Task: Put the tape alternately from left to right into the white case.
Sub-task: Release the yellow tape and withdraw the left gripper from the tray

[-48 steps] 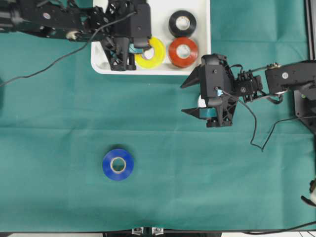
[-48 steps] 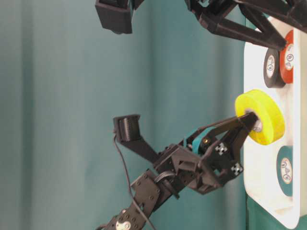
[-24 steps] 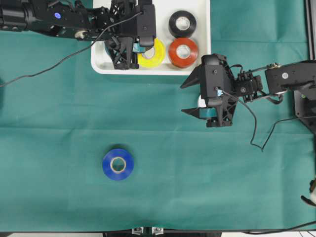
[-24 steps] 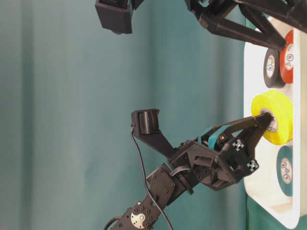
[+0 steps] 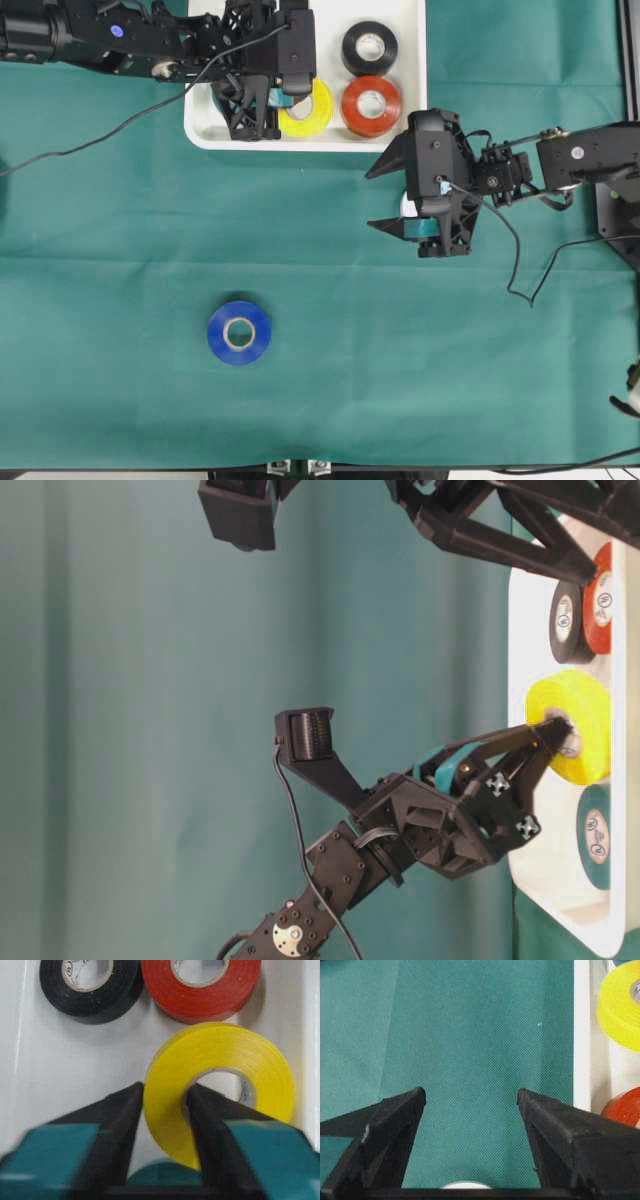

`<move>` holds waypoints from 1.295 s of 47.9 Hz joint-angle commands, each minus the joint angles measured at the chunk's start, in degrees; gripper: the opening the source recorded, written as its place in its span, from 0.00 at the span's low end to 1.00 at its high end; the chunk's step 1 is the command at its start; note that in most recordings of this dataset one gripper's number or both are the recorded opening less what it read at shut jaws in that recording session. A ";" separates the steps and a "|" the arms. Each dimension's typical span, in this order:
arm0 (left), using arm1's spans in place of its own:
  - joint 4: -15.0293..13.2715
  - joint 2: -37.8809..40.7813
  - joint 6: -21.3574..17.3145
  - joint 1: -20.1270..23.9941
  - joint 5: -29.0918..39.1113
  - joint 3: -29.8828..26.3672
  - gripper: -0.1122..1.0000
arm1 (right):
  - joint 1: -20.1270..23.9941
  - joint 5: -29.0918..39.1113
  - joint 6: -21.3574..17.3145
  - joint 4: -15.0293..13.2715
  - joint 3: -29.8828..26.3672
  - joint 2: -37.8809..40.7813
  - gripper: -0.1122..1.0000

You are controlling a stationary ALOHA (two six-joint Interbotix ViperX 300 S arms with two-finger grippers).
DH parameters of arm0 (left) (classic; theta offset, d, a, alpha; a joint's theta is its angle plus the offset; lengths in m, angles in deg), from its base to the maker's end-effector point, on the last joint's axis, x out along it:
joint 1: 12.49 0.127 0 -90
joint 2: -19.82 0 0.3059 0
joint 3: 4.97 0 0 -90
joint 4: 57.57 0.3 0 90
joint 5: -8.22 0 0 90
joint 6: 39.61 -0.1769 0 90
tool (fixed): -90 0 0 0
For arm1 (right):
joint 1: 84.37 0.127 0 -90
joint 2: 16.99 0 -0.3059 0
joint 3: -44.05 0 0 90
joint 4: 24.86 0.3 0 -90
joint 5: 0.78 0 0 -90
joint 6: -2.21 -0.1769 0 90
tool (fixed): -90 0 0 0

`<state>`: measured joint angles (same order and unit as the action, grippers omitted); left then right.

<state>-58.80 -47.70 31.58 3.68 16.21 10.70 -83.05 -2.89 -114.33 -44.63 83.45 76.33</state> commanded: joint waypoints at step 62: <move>-0.09 -14.85 0.62 -5.01 -0.26 8.44 0.88 | 0.26 -0.44 0.00 -0.09 -0.88 -0.44 0.84</move>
<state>-58.80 -59.30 32.11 -0.45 16.13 18.43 -82.88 -2.89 -114.25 -44.63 83.45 76.33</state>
